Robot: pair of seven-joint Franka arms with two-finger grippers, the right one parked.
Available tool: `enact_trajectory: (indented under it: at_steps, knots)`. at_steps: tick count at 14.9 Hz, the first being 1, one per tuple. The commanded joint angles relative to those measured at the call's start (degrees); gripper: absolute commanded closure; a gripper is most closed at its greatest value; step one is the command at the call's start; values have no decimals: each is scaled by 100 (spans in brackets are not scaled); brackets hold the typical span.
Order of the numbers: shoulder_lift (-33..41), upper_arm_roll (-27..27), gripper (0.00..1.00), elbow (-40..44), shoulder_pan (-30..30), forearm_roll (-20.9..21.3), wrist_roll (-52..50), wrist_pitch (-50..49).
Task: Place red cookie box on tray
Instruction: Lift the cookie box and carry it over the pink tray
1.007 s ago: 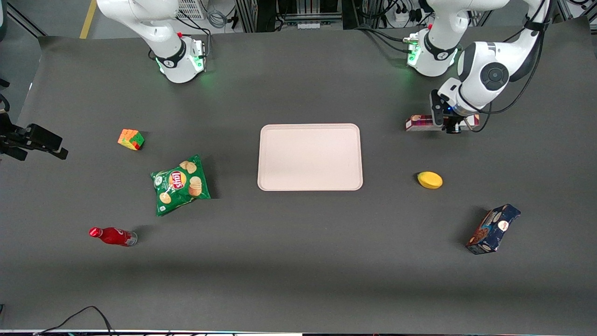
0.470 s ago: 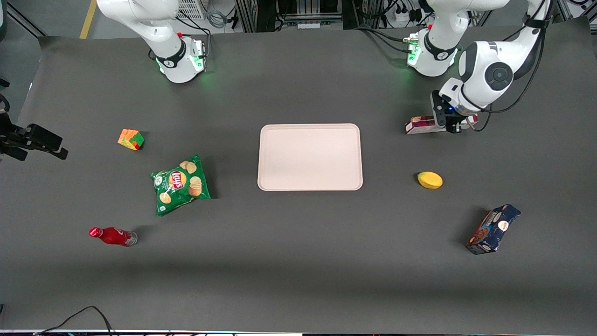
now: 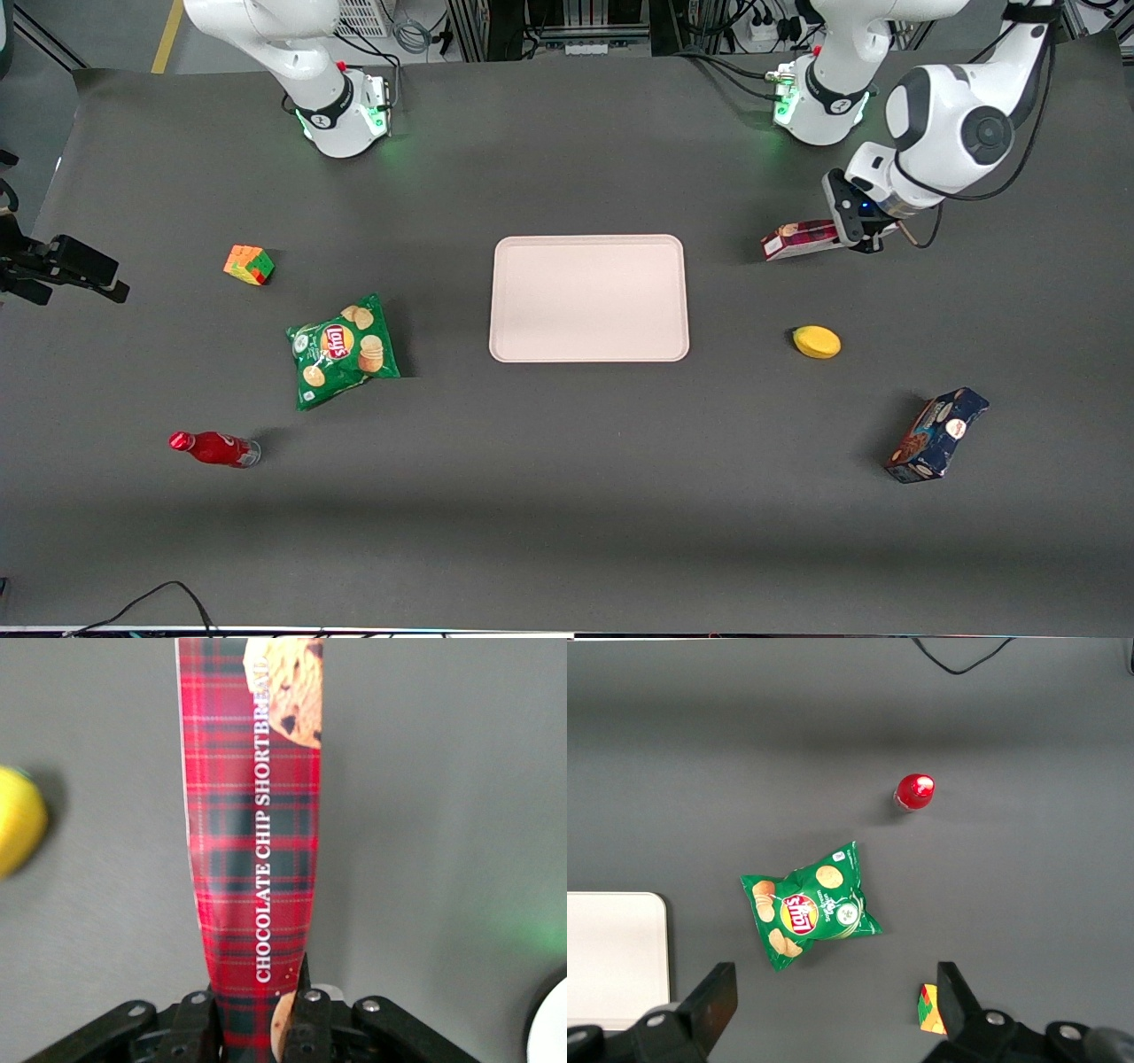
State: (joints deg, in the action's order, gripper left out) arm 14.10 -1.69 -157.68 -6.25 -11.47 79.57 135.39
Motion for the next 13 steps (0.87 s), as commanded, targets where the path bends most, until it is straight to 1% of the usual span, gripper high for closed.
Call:
enact_trajectory:
  at_steps: [1,2,4,7,10,11,13]
  knots:
    - [251,71,99,894,-236,-233,-1097,-942]
    - [242,185,99,1158,-254,-233,-1546,-1075]
    - [225,571,99,1598,-254,-233,-2853,-1173]
    - [76,1291,99,2134,-254,-241,-4787,-1173]
    - [-363,2003,99,2618,-254,-241,-6476,-1015]
    - [-556,2153,99,2785,-263,-233,-6968,-971]
    - [-881,2321,99,2839,-394,-189,-7795,-656]
